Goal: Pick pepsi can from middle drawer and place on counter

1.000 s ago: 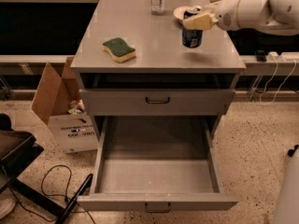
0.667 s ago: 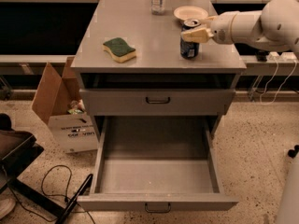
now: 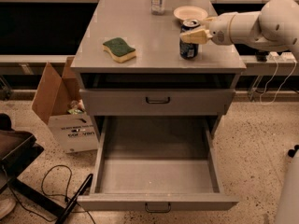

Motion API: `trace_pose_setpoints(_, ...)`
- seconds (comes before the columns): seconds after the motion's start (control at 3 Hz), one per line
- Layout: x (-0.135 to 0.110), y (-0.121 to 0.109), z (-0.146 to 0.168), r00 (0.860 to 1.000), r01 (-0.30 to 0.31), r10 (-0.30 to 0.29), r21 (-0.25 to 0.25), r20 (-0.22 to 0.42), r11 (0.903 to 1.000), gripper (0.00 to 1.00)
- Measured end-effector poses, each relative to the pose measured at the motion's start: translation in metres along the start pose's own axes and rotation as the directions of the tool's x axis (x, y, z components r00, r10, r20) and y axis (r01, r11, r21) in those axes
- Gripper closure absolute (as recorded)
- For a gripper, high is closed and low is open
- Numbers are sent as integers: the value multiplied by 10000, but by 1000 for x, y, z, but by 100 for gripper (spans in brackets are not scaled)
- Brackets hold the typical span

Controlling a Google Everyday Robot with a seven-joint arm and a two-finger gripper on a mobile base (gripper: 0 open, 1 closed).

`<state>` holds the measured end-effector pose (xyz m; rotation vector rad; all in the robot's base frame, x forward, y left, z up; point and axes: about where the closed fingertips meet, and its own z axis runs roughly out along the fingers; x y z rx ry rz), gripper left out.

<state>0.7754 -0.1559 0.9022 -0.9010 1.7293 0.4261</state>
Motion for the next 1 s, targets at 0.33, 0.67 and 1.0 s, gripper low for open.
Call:
trace_pose_setpoints(0.33, 0, 0, 0, 10000, 0, 0, -1, 0, 10000, 34)
trace_pose_setpoints(0.67, 0, 0, 0, 10000, 0, 0, -2, 0, 10000, 4)
trace_pose_setpoints(1.0, 0, 0, 0, 10000, 0, 0, -2, 0, 10000, 0)
